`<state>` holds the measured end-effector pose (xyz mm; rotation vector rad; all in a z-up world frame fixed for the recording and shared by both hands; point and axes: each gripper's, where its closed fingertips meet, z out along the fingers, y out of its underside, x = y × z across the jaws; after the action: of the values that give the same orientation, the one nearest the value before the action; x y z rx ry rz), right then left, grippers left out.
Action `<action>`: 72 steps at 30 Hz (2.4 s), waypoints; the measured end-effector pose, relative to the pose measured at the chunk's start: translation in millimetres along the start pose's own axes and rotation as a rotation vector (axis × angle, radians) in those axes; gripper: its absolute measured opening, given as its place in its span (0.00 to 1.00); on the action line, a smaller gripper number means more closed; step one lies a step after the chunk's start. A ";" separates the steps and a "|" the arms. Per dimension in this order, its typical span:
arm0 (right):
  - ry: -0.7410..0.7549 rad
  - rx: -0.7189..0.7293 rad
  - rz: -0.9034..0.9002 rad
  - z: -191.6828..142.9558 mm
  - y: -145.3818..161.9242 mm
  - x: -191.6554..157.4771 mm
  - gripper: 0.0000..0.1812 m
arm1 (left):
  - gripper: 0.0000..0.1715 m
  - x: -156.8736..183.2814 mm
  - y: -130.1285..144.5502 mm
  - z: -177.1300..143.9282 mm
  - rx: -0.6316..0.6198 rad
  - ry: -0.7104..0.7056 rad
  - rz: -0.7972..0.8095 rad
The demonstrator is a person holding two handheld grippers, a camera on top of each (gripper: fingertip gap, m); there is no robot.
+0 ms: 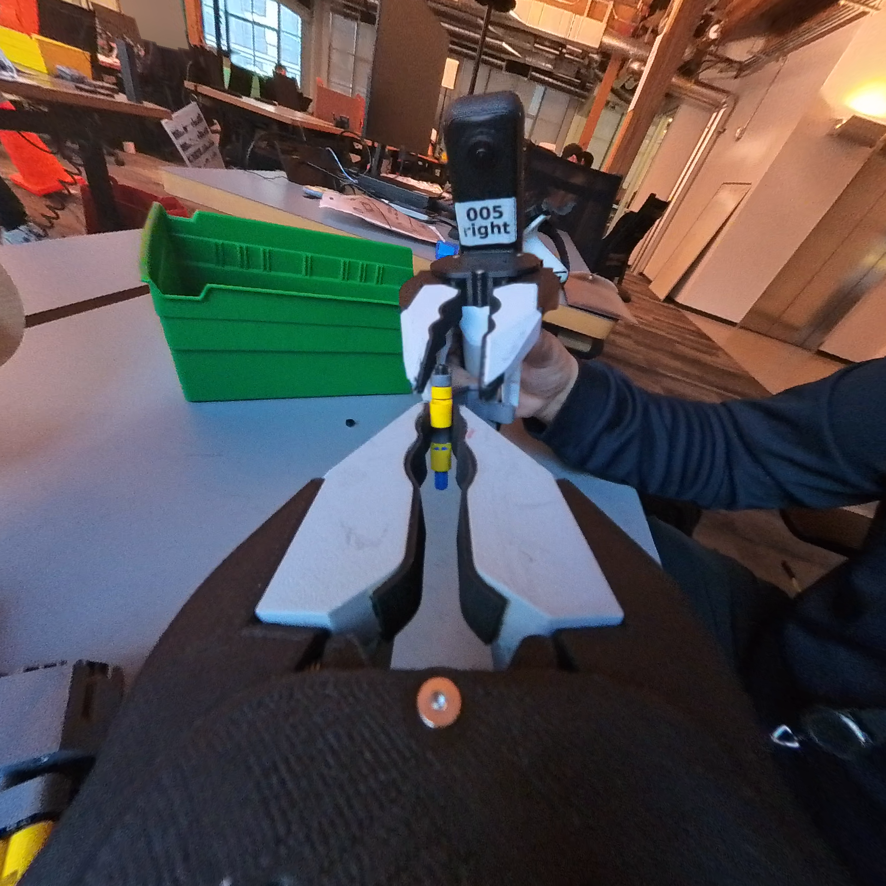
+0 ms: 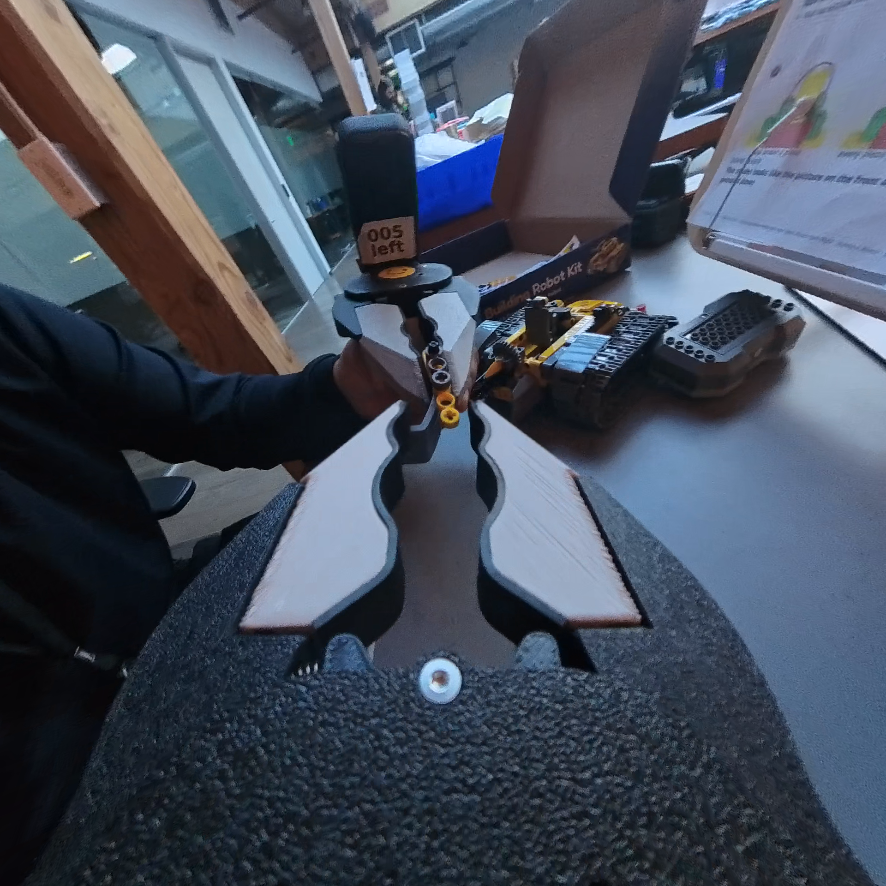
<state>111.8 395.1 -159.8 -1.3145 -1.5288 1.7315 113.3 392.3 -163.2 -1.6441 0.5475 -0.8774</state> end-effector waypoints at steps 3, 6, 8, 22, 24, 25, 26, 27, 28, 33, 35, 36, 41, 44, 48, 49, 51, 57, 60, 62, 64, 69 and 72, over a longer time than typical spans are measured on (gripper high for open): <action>-0.036 0.019 -0.001 4.2 -0.6 -5.1 0.12 | 0.03 3.0 3.7 0.5 -0.029 0.024 -0.002; -0.061 0.014 0.003 10.7 1.9 -9.5 0.09 | 0.03 7.4 8.0 4.6 -0.050 0.044 0.000; -0.065 0.023 -0.008 12.7 1.2 -11.8 0.07 | 0.03 9.9 11.2 8.0 -0.063 0.051 0.006; -0.105 0.374 0.229 13.8 -38.2 -10.1 0.02 | 0.04 2.5 -22.6 5.7 0.171 -0.131 0.054; -0.130 0.429 0.272 13.5 -43.1 -11.3 0.02 | 0.03 2.0 -24.7 4.7 0.185 -0.149 0.065; -0.133 0.478 0.281 9.5 -48.8 -10.1 0.02 | 0.03 -0.8 -19.8 5.9 0.161 -0.170 0.075; -0.132 0.609 0.314 -10.2 -65.9 -3.2 0.02 | 0.03 -4.4 -3.0 12.4 0.067 -0.216 0.144; -0.128 0.712 0.323 -32.7 -80.4 4.1 0.01 | 0.03 1.1 9.0 20.6 0.019 -0.209 0.191; -0.095 0.705 0.288 -39.6 -83.6 6.9 0.02 | 0.03 13.8 9.8 28.0 0.038 -0.145 0.172; -0.055 0.415 0.222 3.6 -47.4 -4.7 0.02 | 0.03 13.2 12.0 37.8 0.007 -0.125 0.165; -0.082 0.440 0.257 -0.8 -51.2 -1.7 0.02 | 0.03 8.3 16.9 34.0 0.000 -0.129 0.129; -0.056 0.414 0.249 -1.5 -48.9 2.6 0.02 | 0.03 4.5 15.6 31.3 0.006 -0.135 0.117; 0.042 0.311 0.179 -11.4 -40.6 14.7 0.02 | 0.03 -16.2 3.7 11.3 0.033 -0.200 0.094; 0.147 0.212 0.110 -15.1 -31.5 25.6 0.02 | 0.03 -24.3 5.0 5.1 0.011 -0.230 0.104; 0.324 -0.021 0.022 -14.9 1.7 49.9 0.02 | 0.03 -27.3 6.9 4.8 0.004 -0.242 0.106; 0.371 -0.080 0.000 -16.7 10.7 56.4 0.02 | 0.03 -28.4 8.4 5.0 -0.003 -0.248 0.108; 0.447 -0.189 -0.037 -21.7 28.3 67.0 0.02 | 0.03 -29.7 10.9 5.6 -0.014 -0.254 0.115; 0.476 -0.536 0.000 -28.1 97.0 79.8 0.02 | 0.03 -34.6 17.5 7.9 -0.039 -0.272 0.124; 0.505 -0.657 -0.028 -31.7 117.5 85.6 0.04 | 0.03 -36.9 21.6 9.1 -0.054 -0.273 0.116; 0.498 -0.633 -0.031 -28.7 113.0 83.4 0.07 | 0.03 -37.5 22.7 9.4 -0.058 -0.273 0.116; 0.489 -0.593 -0.034 -26.8 105.3 80.9 0.08 | 0.03 -38.2 23.1 9.5 -0.059 -0.276 0.116; 0.466 -0.461 -0.041 -23.6 82.3 76.3 0.11 | 0.03 -40.2 24.9 9.5 -0.064 -0.279 0.112; 0.393 -0.308 -0.048 -17.9 56.9 63.1 0.13 | 0.03 -38.8 23.3 9.3 -0.052 -0.267 0.103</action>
<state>114.0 441.8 -233.1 -1.6374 -1.6133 1.1477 99.0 421.1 -196.5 -1.7306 0.4667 -0.5611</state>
